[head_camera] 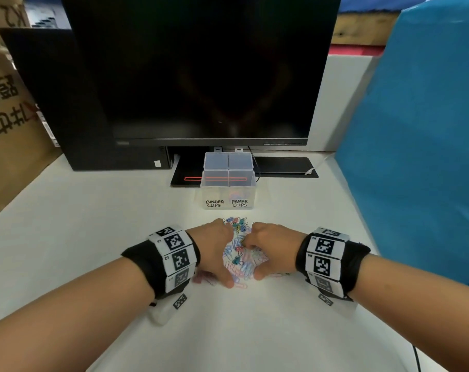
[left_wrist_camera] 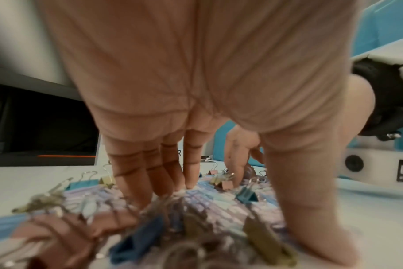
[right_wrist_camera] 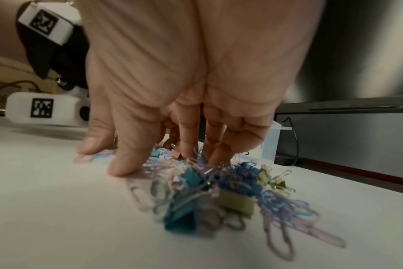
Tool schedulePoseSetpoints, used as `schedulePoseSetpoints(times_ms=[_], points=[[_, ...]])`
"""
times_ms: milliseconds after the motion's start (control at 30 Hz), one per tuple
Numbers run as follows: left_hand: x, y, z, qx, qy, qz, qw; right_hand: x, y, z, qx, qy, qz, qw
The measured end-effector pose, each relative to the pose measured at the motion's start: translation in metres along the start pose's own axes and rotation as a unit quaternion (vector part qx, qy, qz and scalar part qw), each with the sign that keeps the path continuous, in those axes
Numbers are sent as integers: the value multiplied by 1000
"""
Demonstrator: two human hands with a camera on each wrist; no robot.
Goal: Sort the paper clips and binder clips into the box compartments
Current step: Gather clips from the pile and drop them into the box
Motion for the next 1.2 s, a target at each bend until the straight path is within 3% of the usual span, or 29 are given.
schedulePoseSetpoints(times_ms=[333, 633, 733, 933, 1100, 1133, 1200], points=[[-7, -11, 6, -33, 62, -9, 998, 11, -14, 2, -15, 48, 21, 999], [-4, -17, 6, -48, 109, 49, 992, 13, -23, 6, 0, 87, -27, 996], [0, -18, 6, -46, 138, 63, 987, 6, -22, 9, -27, 60, -48, 997], [7, -10, 17, -46, 149, 53, 986, -15, -18, 17, -89, -108, -65, 988], [25, -13, 22, 6, 244, 68, 967, -32, -6, 21, -149, -320, -97, 931], [29, -12, 23, 16, 263, 74, 962, -36, -4, 20, -158, -386, -102, 903], [36, -13, 25, 34, 322, 91, 942, -41, 1, 16, -182, -538, -100, 817]])
Point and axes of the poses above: each hand's wrist, its own y-axis away from the middle knuckle, its own z-axis out of the back of the hand, x = y × z, the point moved 1 cm from there along -y, towards the middle knuckle, and after that the axes turned 10 degrees about z, right-handed, at the moved point
